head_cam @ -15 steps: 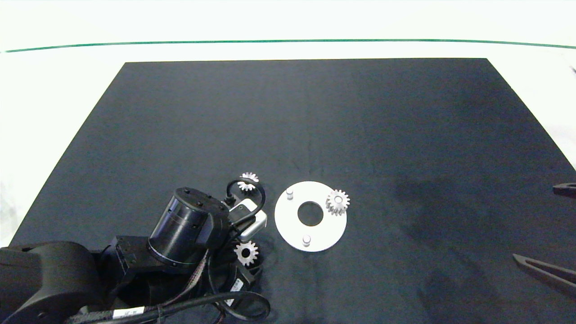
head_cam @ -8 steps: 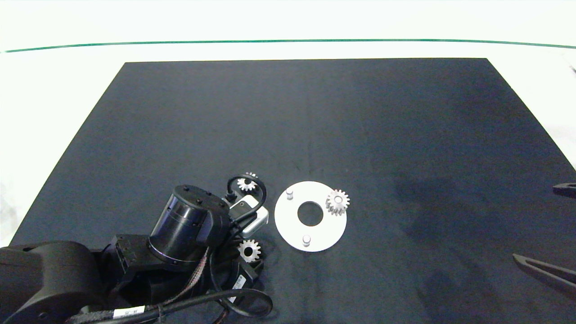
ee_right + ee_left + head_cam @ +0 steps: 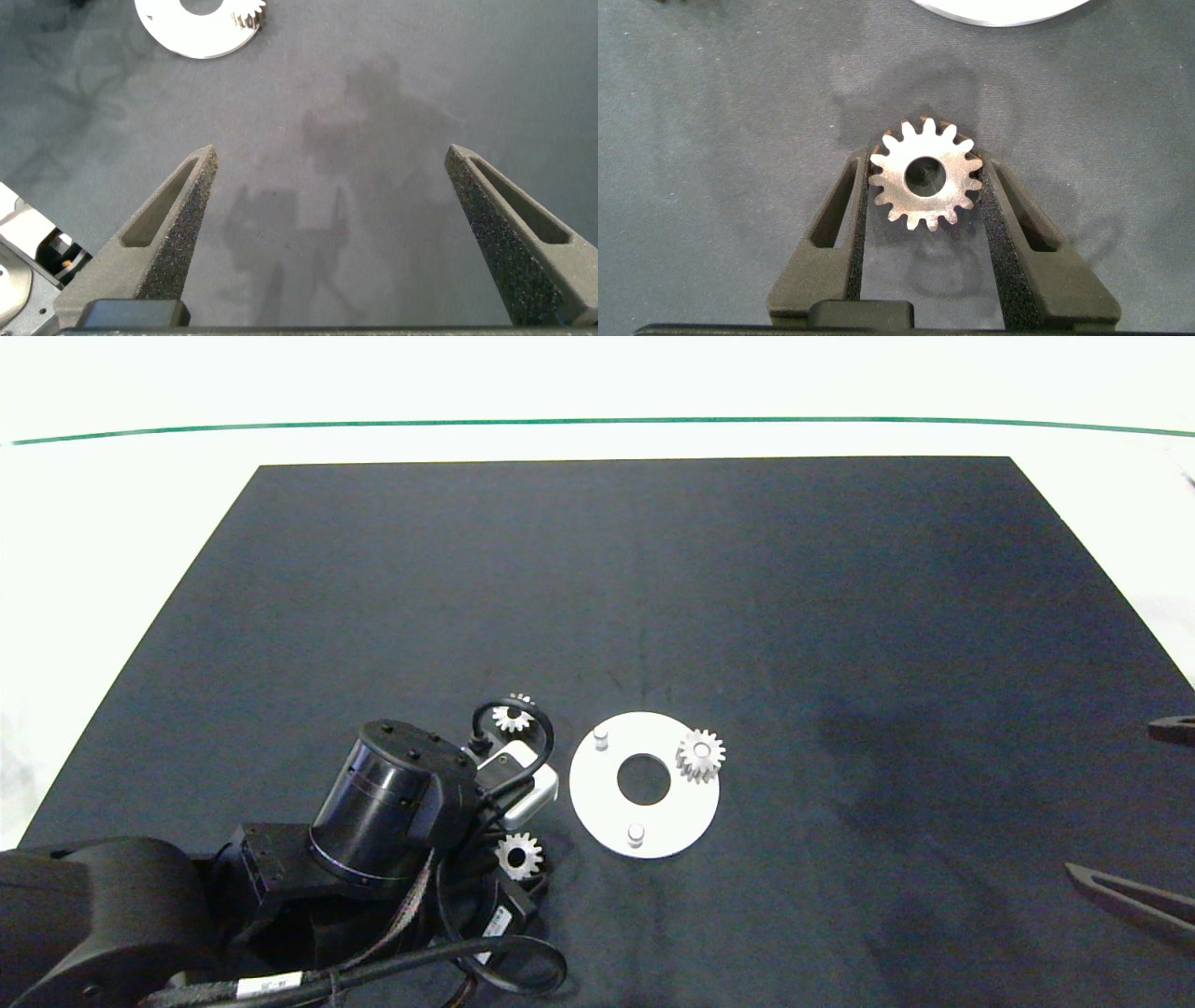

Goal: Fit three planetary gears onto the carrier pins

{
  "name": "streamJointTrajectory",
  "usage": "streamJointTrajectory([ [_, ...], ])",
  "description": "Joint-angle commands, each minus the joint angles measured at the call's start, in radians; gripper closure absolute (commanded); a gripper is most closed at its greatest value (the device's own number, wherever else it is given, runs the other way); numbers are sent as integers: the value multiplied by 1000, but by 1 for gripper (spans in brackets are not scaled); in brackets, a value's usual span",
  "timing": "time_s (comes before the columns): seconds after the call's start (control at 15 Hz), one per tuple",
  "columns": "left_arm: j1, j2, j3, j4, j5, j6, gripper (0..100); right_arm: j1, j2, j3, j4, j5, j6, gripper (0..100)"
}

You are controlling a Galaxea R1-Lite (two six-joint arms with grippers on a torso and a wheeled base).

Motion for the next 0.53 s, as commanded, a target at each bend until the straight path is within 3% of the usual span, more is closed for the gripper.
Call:
streamJointTrajectory([
  [0.07,-5,-43,-11,4,3,5,82,0,-2,0,3,-2,-2,0],
  [0.4,-44,-50,-74,25,3,8,92,0,-7,0,3,-2,-2,0],
  [0.53,-64,-43,-155,122,3,10,93,0,-7,-1,1,-2,-3,0],
])
